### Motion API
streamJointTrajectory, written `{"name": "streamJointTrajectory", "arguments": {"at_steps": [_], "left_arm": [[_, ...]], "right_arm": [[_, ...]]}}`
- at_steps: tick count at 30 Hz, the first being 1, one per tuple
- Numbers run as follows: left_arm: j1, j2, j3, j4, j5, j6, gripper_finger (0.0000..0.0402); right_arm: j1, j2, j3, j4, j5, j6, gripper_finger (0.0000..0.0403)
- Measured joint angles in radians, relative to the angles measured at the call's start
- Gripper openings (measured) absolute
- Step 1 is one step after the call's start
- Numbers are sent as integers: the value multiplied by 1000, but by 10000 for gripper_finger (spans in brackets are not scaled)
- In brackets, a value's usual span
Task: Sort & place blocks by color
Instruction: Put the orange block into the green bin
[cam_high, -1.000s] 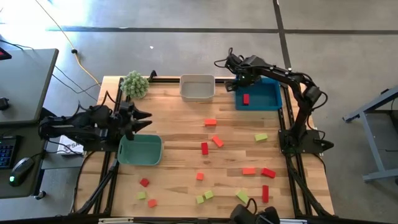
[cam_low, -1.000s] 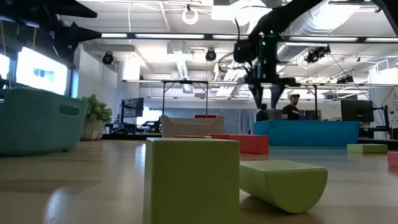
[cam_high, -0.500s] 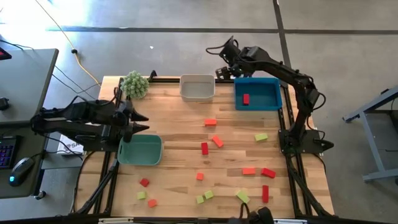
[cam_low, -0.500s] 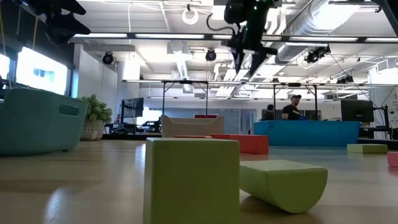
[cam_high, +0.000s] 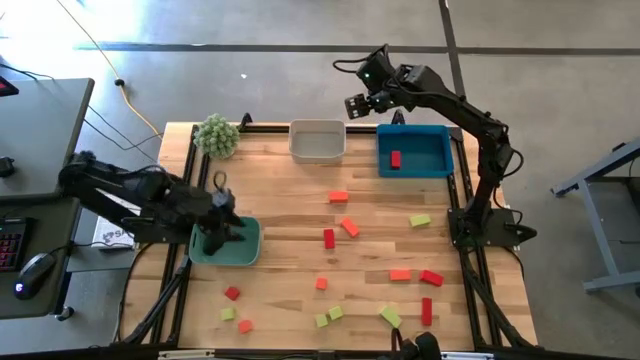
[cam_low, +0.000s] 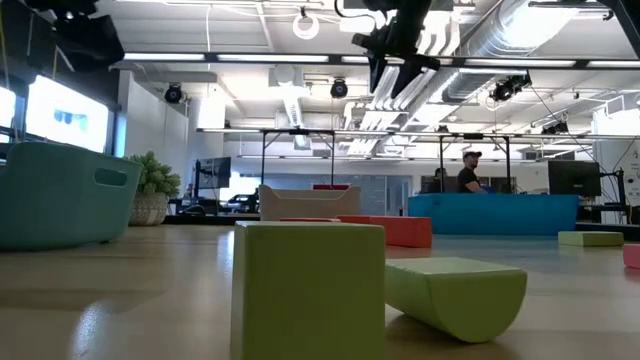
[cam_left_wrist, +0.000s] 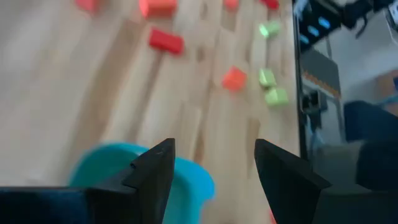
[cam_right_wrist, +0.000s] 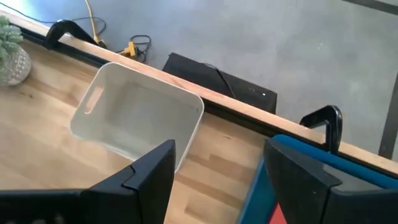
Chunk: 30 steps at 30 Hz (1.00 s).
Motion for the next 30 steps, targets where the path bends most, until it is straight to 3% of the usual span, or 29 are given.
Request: {"name": "streamJointTrajectory", "arguments": {"at_steps": [18, 30], "left_arm": [[-449, 222, 19, 39, -42, -528, 211], [-568, 454, 215, -73, -89, -685, 211]], "right_arm": [[2, 0, 0, -114, -7, -47, 232], [2, 0, -1, -114, -7, -54, 232]]}}
